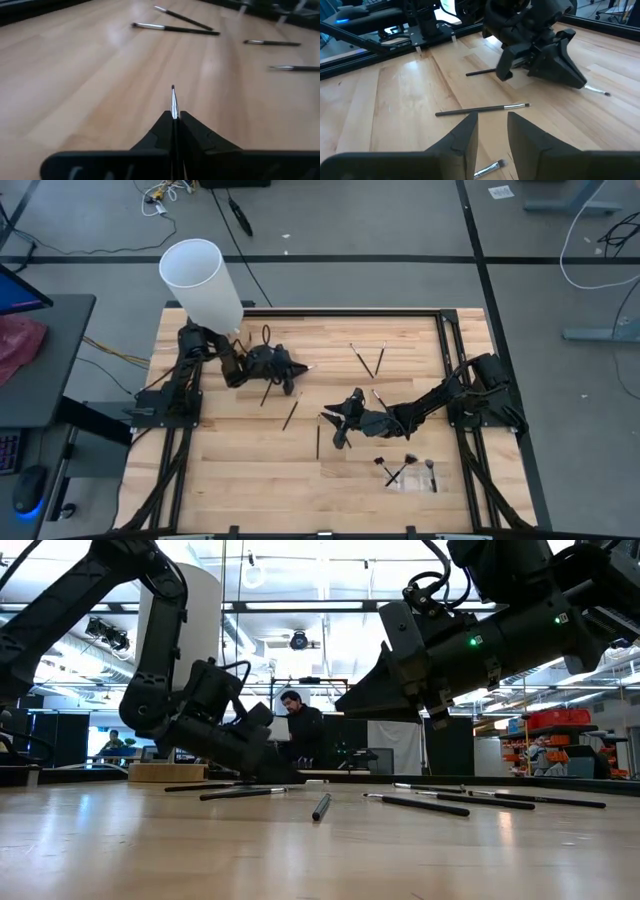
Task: Pick & Place Makeup Supplies
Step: Put the silver makeup brush into the transparent organizer
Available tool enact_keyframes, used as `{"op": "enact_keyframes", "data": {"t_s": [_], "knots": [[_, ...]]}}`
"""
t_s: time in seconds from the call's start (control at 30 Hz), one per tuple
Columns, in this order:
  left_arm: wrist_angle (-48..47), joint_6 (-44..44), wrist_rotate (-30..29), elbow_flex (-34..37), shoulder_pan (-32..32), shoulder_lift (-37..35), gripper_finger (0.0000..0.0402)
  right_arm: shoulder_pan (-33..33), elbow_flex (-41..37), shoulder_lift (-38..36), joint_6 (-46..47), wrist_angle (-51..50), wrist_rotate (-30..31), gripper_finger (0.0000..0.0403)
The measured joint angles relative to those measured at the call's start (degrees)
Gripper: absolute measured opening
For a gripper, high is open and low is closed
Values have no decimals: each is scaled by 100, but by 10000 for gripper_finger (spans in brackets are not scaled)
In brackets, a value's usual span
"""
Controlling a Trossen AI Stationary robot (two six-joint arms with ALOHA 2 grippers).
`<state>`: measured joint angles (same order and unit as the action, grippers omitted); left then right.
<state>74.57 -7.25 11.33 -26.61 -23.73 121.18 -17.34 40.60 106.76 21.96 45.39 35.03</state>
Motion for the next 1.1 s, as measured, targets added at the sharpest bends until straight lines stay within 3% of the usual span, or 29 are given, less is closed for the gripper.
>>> {"op": "enact_keyframes", "data": {"t_s": [0.4,0.7,0.8,1.1], "knots": [[10,-394,277,4,226,-518,19,0,0,0,27,-26,0,105],[101,-625,894,2,504,-1184,19,81,-46,0,418,-814,263,105],[102,-680,966,0,741,-1420,21,95,-267,115,133,-60,466,108],[196,-518,905,-17,1473,-1870,20,105,-633,1058,-1216,3690,439,166]]}}
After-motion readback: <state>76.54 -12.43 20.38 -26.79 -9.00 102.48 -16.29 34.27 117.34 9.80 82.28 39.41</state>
